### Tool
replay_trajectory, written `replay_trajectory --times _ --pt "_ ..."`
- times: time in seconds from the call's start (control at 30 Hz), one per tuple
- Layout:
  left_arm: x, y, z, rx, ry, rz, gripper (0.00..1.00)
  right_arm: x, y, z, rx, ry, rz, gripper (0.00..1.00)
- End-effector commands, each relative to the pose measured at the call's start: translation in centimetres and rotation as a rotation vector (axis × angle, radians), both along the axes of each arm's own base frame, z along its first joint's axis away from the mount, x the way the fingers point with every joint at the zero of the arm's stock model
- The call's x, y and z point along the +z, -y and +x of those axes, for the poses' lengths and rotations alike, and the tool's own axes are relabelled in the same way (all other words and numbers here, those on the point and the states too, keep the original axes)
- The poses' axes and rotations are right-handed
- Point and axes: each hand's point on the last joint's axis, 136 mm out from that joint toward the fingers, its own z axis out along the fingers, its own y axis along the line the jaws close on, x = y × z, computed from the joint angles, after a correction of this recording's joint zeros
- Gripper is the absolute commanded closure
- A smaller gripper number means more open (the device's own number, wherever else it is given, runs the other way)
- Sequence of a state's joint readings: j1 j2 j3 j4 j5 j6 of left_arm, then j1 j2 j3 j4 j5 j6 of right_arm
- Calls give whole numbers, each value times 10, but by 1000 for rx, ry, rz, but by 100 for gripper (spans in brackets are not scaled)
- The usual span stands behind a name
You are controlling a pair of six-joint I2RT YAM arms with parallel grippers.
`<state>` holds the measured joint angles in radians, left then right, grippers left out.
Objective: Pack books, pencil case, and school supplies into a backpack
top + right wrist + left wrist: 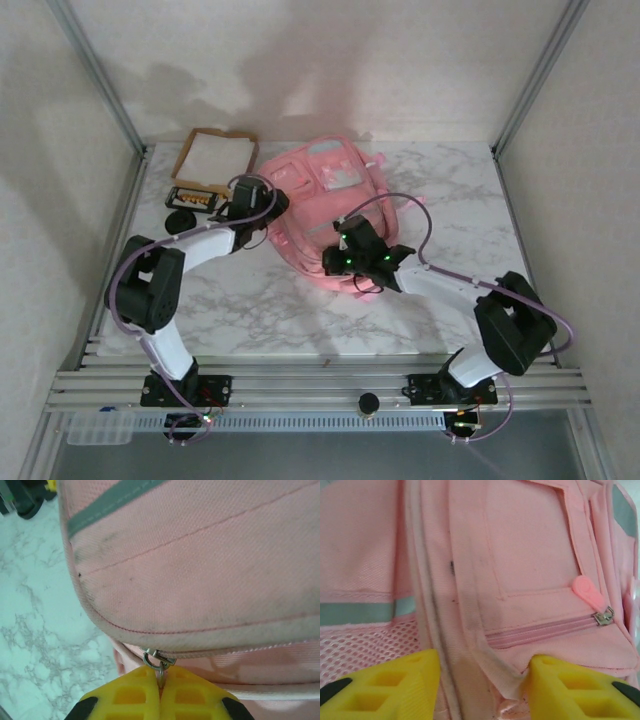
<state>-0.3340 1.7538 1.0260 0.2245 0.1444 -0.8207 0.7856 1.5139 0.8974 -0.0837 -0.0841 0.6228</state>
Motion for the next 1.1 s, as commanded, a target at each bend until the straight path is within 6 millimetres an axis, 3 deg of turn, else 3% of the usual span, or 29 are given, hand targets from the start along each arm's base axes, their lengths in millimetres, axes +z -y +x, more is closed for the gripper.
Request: replay_trajectory --times 0.0,0.07,0.17,0.23,0.37,0.43,0.57,0.7,0.83,0.97,1.07 --pt "31 -17 -15 18 117 -117 43 -18 12 -8 -71 -77 1 100" --pt "35 -5 -42 30 94 -228 41 -18 11 -7 -63 -74 -4 100" --pt "25 15 -75 48 -14 -296 43 -24 6 -10 -35 -95 -24 100" --pt "37 37 -93 9 11 -397 44 -25 8 -11 -34 -88 -22 100" --pt "41 67 -113 -22 -32 -421 46 -24 11 -10 -34 -71 -30 100" --pt "29 72 -120 -4 -88 -391 44 -23 9 -10 -28 -69 -25 100" --pt "14 69 -126 62 -124 -416 48 -22 5 -9 -20 -70 -9 100" --pt "27 101 -118 -26 -106 -461 54 -26 4 -12 -16 -74 -6 100" --pt "22 111 -113 -20 -118 -449 57 -30 5 -12 -17 -75 -15 100" --pt "6 95 -105 80 -129 -371 73 -33 13 -11 -36 -76 -58 100" --pt "2 84 -100 114 -118 -331 91 -35 31 -8 -86 -65 -121 100"
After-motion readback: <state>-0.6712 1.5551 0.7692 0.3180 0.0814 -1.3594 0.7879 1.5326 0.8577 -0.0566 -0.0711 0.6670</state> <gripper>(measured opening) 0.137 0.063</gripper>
